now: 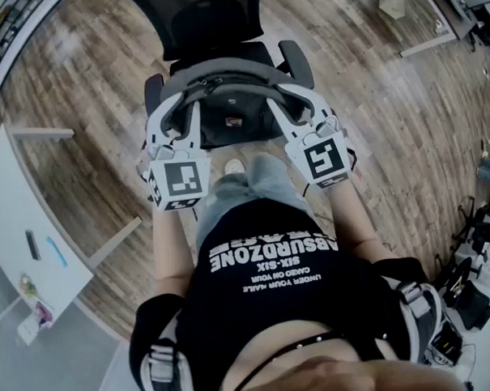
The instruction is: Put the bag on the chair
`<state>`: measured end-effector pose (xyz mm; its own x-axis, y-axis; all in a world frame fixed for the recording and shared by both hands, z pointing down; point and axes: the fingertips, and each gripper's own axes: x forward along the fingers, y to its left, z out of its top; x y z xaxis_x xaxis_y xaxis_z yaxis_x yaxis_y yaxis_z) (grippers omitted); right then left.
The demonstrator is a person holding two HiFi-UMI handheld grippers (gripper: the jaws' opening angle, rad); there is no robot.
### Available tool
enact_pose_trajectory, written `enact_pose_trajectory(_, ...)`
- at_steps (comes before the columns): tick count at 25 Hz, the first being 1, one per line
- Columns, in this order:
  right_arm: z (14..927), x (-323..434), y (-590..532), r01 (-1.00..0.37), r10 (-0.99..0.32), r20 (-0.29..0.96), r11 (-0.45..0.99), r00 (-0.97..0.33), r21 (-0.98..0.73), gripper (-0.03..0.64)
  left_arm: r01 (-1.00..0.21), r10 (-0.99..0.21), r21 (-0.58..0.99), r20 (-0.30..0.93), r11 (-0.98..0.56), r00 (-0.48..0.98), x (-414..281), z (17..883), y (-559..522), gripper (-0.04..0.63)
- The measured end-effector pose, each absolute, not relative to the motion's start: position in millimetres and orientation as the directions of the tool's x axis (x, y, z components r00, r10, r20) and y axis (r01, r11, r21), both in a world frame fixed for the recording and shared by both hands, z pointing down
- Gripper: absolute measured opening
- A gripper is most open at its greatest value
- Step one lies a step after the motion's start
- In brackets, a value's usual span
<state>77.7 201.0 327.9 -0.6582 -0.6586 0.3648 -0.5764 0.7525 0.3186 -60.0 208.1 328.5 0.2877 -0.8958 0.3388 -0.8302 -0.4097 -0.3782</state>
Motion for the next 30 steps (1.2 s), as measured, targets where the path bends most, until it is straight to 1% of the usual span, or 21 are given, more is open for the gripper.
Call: enact_pose_trajectory(30,330,70,186,-0.601,-0.684,0.388,0.729,-0.618,0.328,0.078,-0.834,-0.884,-0.335,0.328,-0.439,0.333,-67,336,188,0.081)
